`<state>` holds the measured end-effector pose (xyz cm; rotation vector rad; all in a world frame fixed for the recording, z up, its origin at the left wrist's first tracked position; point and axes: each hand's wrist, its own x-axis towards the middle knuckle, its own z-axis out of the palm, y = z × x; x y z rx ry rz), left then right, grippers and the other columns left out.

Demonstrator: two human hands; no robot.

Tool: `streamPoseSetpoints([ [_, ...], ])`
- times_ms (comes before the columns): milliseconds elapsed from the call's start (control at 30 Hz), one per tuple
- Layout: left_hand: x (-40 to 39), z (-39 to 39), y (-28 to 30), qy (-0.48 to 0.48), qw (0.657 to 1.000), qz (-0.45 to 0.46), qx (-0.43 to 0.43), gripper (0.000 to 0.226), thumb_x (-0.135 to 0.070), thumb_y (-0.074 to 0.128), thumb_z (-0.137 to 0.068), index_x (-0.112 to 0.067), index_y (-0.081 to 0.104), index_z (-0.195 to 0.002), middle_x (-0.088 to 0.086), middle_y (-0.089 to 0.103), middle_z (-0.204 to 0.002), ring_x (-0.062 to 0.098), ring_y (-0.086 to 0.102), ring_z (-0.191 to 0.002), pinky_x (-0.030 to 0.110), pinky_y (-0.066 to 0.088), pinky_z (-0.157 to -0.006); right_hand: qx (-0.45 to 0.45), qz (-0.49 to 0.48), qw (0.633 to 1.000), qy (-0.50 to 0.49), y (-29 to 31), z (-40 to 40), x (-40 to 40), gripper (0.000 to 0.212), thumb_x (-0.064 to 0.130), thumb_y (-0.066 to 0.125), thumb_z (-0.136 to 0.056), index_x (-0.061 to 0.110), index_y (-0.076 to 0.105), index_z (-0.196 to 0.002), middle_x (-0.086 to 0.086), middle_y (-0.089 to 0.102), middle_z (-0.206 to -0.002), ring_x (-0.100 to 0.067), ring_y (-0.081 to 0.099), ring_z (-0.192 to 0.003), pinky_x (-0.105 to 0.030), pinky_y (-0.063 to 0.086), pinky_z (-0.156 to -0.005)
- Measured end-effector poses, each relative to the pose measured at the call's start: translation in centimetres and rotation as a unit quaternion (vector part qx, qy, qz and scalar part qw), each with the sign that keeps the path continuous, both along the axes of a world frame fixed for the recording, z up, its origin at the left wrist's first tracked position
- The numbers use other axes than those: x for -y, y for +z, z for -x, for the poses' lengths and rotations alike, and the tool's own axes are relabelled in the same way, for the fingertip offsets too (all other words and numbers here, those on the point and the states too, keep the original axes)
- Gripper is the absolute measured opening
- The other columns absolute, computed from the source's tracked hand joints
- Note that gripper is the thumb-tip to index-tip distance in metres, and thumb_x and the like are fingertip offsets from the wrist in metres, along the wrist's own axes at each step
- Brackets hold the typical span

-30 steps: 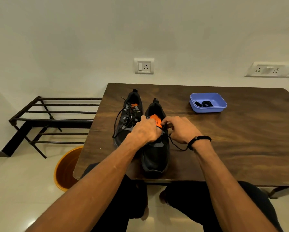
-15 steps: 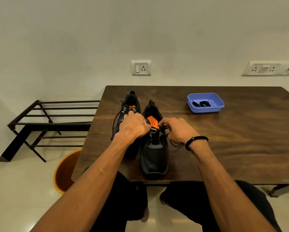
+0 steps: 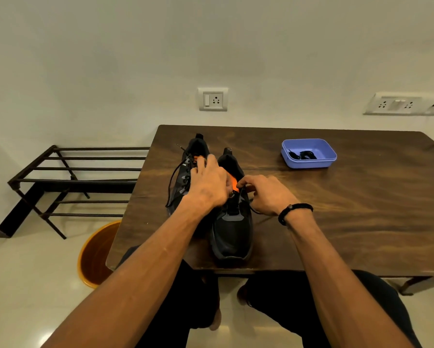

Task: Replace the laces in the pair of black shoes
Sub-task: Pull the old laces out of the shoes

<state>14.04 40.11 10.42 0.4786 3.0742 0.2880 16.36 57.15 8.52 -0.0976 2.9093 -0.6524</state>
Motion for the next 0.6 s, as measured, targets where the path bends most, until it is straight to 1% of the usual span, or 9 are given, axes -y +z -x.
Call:
streamPoseSetpoints([
  [100, 1.5, 0.1, 0.9, 0.094, 0.991, -0.071, -0.065, 0.025, -0.031, 0.056, -0.096, -0.014, 0.072, -0.103, 0.015, 0.046, -0.129, 0.034, 0.039, -0.123, 0.051, 0.045, -0.103, 0.004, 0.001, 1.000, -0.006, 0.0, -0.1, 0.0, 0.065, -0.008, 0.064, -0.084, 0.034, 0.062, -0.133, -0.003, 0.066, -0.135, -0.018, 0.064, -0.121, -0.038, 0.057, -0.099],
  [167, 2.6, 0.1, 1.2, 0.142, 0.979, -0.116, -0.083, 0.023, -0.029, 0.057, -0.094, -0.016, 0.074, -0.103, 0.015, 0.048, -0.127, 0.034, 0.040, -0.122, 0.051, 0.046, -0.099, 0.002, 0.001, 1.000, -0.006, -0.1, 0.0, 0.0, 0.065, -0.010, 0.062, -0.084, 0.033, 0.063, -0.133, -0.004, 0.066, -0.135, -0.019, 0.064, -0.122, -0.040, 0.057, -0.100],
  [200, 2.9, 0.1, 1.2, 0.150, 0.978, -0.125, -0.077, 0.022, -0.029, 0.059, -0.093, -0.019, 0.073, -0.107, 0.015, 0.048, -0.128, 0.035, 0.039, -0.123, 0.051, 0.045, -0.099, 0.001, 0.001, 1.000, -0.006, -0.1, 0.0, 0.0, 0.065, -0.009, 0.062, -0.084, 0.033, 0.063, -0.133, -0.004, 0.066, -0.134, -0.019, 0.064, -0.121, -0.040, 0.057, -0.100],
  [233, 2.9, 0.1, 1.1, 0.141, 0.980, -0.124, -0.059, 0.026, -0.030, 0.062, -0.092, -0.024, 0.070, -0.116, 0.015, 0.046, -0.131, 0.035, 0.037, -0.126, 0.051, 0.043, -0.101, 0.002, 0.000, 1.000, -0.006, -0.1, 0.0, 0.0, 0.065, -0.009, 0.062, -0.084, 0.034, 0.063, -0.133, -0.004, 0.066, -0.134, -0.019, 0.064, -0.121, -0.040, 0.056, -0.101],
  [300, 2.5, 0.2, 0.7, 0.078, 0.992, -0.102, -0.004, 0.043, -0.034, 0.066, -0.091, -0.034, 0.059, -0.134, 0.013, 0.042, -0.138, 0.035, 0.032, -0.132, 0.051, 0.038, -0.106, 0.005, -0.002, 1.000, -0.005, 0.0, 0.1, 0.1, 0.066, -0.008, 0.062, -0.084, 0.035, 0.062, -0.134, -0.004, 0.066, -0.134, -0.019, 0.065, -0.120, -0.039, 0.057, -0.100],
  [367, 1.6, 0.1, 0.5, -0.004, 0.997, -0.066, 0.037, 0.046, -0.040, 0.067, -0.094, -0.042, 0.057, -0.139, 0.010, 0.039, -0.144, 0.034, 0.028, -0.137, 0.052, 0.034, -0.111, 0.006, -0.004, 1.000, -0.001, 0.1, 0.0, 0.1, 0.065, -0.008, 0.061, -0.083, 0.034, 0.062, -0.133, -0.005, 0.066, -0.133, -0.020, 0.064, -0.120, -0.040, 0.057, -0.099],
  [433, 0.6, 0.0, 0.0, -0.050, 0.997, -0.023, 0.062, 0.039, -0.044, 0.067, -0.095, -0.044, 0.062, -0.134, 0.007, 0.034, -0.149, 0.032, 0.023, -0.141, 0.051, 0.029, -0.114, 0.005, -0.006, 1.000, 0.001, 0.2, -0.1, 0.0, 0.063, -0.007, 0.060, -0.083, 0.033, 0.062, -0.132, -0.005, 0.067, -0.131, -0.020, 0.064, -0.121, -0.040, 0.057, -0.099],
  [500, 0.0, -0.1, -0.4, -0.055, 0.996, 0.008, 0.075, 0.031, -0.045, 0.069, -0.094, -0.040, 0.070, -0.124, 0.006, 0.032, -0.147, 0.033, 0.023, -0.140, 0.050, 0.026, -0.115, 0.004, -0.007, 1.000, 0.004, 0.2, -0.1, 0.0, 0.062, -0.007, 0.061, -0.083, 0.033, 0.062, -0.131, -0.004, 0.066, -0.133, -0.020, 0.064, -0.122, -0.041, 0.057, -0.098],
  [600, -0.3, 0.0, -0.3, -0.045, 0.997, 0.011, 0.054, 0.018, -0.043, 0.072, -0.091, -0.034, 0.075, -0.107, 0.006, 0.037, -0.138, 0.032, 0.031, -0.130, 0.048, 0.030, -0.110, 0.004, -0.008, 1.000, 0.008, 0.4, -0.2, 0.1, 0.062, -0.008, 0.061, -0.084, 0.031, 0.062, -0.132, -0.004, 0.065, -0.135, -0.020, 0.063, -0.124, -0.040, 0.056, -0.100],
])
